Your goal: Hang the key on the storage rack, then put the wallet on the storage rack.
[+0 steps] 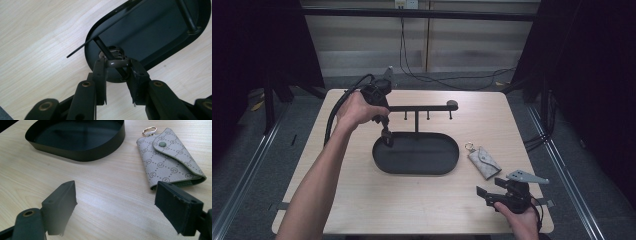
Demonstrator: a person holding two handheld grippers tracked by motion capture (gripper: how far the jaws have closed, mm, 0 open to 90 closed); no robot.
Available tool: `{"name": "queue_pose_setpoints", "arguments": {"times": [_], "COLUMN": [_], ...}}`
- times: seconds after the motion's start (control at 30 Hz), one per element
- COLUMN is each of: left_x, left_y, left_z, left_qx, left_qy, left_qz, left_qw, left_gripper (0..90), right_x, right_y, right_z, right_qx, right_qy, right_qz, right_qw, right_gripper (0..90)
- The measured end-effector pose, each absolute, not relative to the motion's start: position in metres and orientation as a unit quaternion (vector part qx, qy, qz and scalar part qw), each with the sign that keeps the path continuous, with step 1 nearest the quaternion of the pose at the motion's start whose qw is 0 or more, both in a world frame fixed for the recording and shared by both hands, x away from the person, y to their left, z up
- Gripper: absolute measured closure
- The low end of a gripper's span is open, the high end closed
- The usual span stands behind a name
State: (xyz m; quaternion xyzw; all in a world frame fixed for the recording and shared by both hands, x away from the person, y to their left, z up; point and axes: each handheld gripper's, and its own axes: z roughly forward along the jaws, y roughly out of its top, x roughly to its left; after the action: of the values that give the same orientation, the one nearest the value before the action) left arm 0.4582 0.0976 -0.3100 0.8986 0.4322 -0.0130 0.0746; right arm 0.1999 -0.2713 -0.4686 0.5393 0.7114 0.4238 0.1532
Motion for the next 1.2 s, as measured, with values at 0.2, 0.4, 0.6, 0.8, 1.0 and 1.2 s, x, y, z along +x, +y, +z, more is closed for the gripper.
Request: {"name": "queue_pose_setpoints", "arguments": {"times": [0.2,0.4,0.6,0.8,1.0,1.2], "left_x": [0.459,0.458,0.454,0.447,0.442,0.432], "left_y": [0.100,0.109,0.119,0.130,0.142,0.147], "left_z": [-0.311,-0.310,-0.306,-0.308,-0.311,-0.308], "left_qx": [0.895,0.885,0.882,0.881,0.879,0.881], "left_qy": [0.439,0.452,0.455,0.450,0.445,0.427], "left_qz": [-0.012,-0.018,-0.014,-0.019,-0.022,-0.020], "left_qw": [0.083,0.106,0.123,0.148,0.171,0.203], "left_gripper": [67.5,52.3,41.6,30.9,25.1,18.7], "right_x": [0.200,0.201,0.202,0.202,0.202,0.201], "right_y": [-0.271,-0.271,-0.271,-0.271,-0.271,-0.271], "right_z": [-0.468,-0.469,-0.469,-0.469,-0.469,-0.469], "right_qx": [0.539,0.541,0.544,0.543,0.542,0.542], "right_qy": [0.711,0.711,0.709,0.710,0.711,0.711], "right_qz": [0.424,0.423,0.423,0.421,0.420,0.421], "right_qw": [0.153,0.151,0.150,0.153,0.153,0.155], "right_gripper": [17.3,17.3,17.3,17.3,17.3,17.3]}}
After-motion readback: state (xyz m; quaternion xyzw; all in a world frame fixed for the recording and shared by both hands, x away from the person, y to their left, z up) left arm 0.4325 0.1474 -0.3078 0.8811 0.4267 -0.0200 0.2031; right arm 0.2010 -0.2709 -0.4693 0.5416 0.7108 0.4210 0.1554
